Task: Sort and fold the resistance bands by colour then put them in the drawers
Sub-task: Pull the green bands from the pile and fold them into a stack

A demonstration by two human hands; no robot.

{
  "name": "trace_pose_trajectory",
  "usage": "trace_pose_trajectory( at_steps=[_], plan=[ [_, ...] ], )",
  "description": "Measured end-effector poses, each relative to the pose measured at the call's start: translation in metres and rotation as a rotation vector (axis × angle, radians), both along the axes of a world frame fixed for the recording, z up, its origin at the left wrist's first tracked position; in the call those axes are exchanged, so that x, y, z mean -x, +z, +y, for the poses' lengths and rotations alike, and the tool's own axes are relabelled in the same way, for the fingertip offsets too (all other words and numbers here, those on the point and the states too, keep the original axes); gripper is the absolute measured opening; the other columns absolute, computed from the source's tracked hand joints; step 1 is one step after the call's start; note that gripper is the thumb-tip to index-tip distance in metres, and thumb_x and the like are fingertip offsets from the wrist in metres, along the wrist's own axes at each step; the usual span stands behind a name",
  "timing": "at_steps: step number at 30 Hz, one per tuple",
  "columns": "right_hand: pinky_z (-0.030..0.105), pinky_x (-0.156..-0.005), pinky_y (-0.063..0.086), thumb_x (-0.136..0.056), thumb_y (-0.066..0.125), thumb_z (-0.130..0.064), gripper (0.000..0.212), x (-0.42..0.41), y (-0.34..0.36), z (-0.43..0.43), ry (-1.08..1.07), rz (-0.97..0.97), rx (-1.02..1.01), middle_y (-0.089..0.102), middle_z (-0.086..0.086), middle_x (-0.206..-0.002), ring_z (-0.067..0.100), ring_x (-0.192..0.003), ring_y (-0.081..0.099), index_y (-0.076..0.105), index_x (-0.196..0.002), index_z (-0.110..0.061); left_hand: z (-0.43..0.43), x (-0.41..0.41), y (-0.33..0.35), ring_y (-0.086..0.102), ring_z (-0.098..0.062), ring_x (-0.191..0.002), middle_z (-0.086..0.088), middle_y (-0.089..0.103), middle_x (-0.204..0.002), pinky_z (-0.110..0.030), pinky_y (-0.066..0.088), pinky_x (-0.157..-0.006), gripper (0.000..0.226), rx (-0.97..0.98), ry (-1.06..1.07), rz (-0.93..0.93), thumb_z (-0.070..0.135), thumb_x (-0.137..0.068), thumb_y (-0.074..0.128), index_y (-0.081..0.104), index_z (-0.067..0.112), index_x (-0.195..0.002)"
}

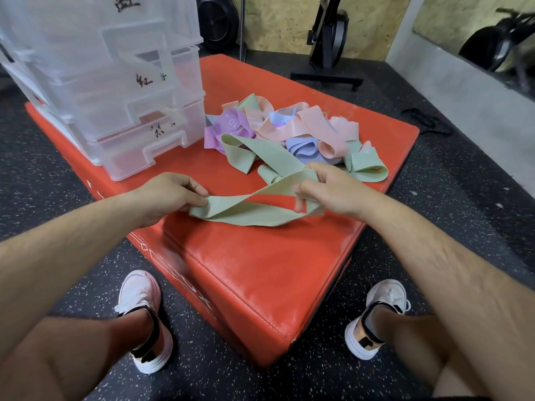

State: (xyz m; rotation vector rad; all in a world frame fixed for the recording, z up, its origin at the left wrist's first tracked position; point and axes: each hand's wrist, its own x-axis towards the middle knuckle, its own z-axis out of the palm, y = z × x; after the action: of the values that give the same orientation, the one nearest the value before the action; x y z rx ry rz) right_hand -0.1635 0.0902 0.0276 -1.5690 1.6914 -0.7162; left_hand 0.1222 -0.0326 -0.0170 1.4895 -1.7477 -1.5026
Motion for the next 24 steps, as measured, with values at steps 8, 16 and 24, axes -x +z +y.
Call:
trace_pose_trajectory(
  at_steps=[8,16,24],
  plan=[
    [0.030,-0.076,0.050,-0.068,0.092,-0.032,0.064,0.037,-0.007,0.012,-0.049,-0.073,-0.105,0.070,-0.005,-0.098,0.013,-0.079,0.064,0.051,-0.118,-0.029,-0.001,-0.003,-0.003,0.061,-0.015,-0.068,-0.011,0.066,-0.085,-0.013,0.051,-0.054,0.018,0.006,0.000,-0.015,-0.007,-0.083,0.070,0.067,-0.002,-0.100],
    [0.026,-0.064,0.043,-0.088,0.054,-0.014,0.013,0.043,-0.027,0.032,-0.261,0.394,0.224,0.046,-0.012,-0.098,0.009,-0.066,0.050,0.052,-0.087,-0.027,0.000,-0.001,-0.003,0.060,-0.013,-0.068,-0.008,0.065,-0.081,-0.011,0.051,-0.054,0.015,0.029,0.010,-0.024,-0.007,-0.082,0.071,0.067,0.004,-0.091],
    [0.034,-0.073,0.053,-0.079,0.079,-0.016,0.027,0.046,-0.049,0.039,-0.316,-0.046,-0.056,0.069,0.000,-0.097,0.018,-0.076,0.065,0.058,-0.095,-0.022,0.000,-0.005,-0.004,0.060,-0.015,-0.071,-0.009,0.067,-0.086,-0.013,0.052,-0.056,0.015,0.114,0.029,-0.086,-0.001,-0.080,0.076,0.069,0.004,-0.093]
  ],
)
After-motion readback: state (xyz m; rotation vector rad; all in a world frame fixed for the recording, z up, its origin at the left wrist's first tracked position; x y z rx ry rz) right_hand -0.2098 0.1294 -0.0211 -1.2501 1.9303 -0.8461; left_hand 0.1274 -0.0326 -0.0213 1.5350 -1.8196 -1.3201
